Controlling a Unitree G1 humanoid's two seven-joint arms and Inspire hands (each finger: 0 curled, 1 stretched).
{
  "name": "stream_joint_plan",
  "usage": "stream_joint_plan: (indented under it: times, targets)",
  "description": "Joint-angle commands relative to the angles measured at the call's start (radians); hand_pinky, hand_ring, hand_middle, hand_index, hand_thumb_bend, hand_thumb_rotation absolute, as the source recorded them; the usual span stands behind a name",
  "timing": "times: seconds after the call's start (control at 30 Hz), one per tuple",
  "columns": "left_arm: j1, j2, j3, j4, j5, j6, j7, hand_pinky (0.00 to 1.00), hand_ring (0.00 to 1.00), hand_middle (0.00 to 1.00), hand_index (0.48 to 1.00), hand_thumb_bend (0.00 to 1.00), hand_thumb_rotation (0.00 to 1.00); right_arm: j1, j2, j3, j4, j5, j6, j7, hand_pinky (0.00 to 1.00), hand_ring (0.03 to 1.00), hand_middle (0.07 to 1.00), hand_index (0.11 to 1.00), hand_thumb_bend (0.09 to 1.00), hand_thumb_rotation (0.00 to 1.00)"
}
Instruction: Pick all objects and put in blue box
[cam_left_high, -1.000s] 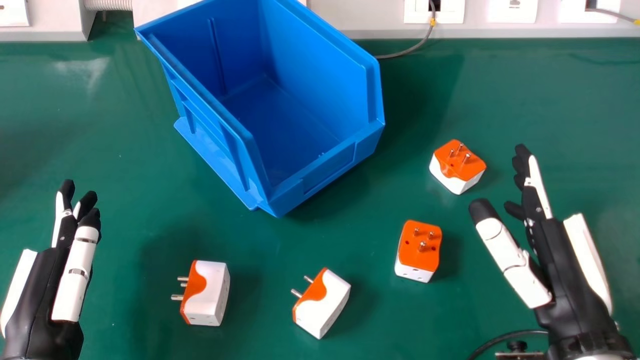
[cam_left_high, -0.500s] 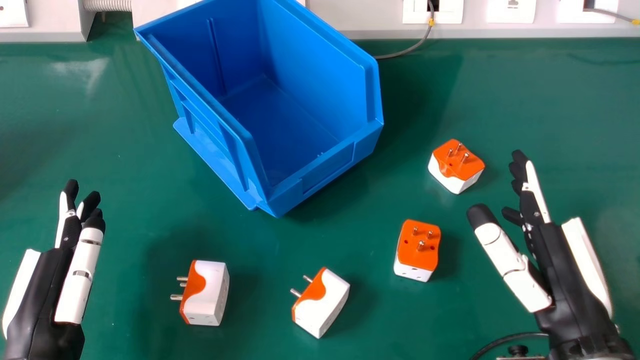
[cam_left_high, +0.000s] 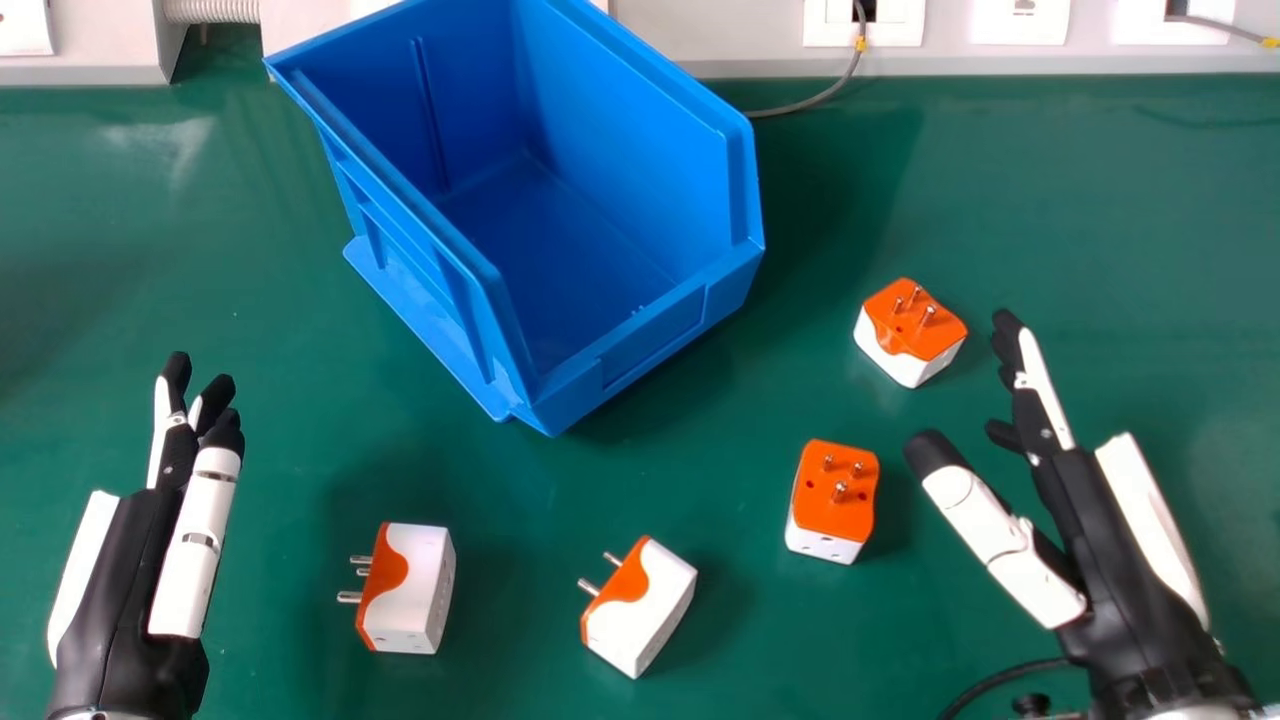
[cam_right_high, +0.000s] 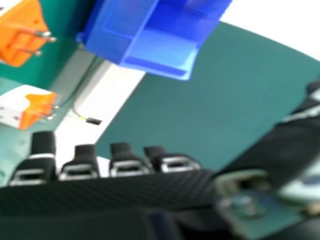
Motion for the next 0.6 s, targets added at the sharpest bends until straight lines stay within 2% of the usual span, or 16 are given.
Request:
stream_joint_plan:
  times: [0.0, 0.27, 0.4, 0.57]
  targets:
    - [-0.007, -0.008, -0.003, -0.016, -0.004, -0.005, 0.003, 1.00, 1.00, 1.00, 1.000, 0.13, 1.00, -0.019, 0.010, 0.011, 0.016, -0.002, -0.023, -0.018, 0.89, 1.000, 1.000, 0.996, 0.427, 0.87]
    - [-0.017, -0.009, -0.010, -0.012, -0.015, 0.006, 0.000, 1.00, 1.00, 1.00, 1.000, 0.14, 1.00, -0.057, -0.033, 0.036, 0.083, -0.030, -0.038, 0.003, 0.88, 1.000, 1.000, 0.994, 0.431, 0.84]
    - [-0.015, -0.006, -0.009, -0.027, -0.022, 0.020, -0.004, 1.00, 1.00, 1.00, 1.000, 0.14, 1.00, -0.076, -0.058, 0.060, 0.089, -0.092, -0.016, 0.007, 0.86, 0.996, 1.000, 0.992, 0.444, 0.82]
    - [-0.028, -0.002, -0.005, -0.010, -0.021, 0.018, -0.008, 1.00, 1.00, 1.00, 1.000, 0.15, 1.00, -0.097, -0.080, 0.091, 0.098, -0.164, 0.015, 0.013, 0.79, 0.958, 0.999, 0.982, 0.497, 0.78]
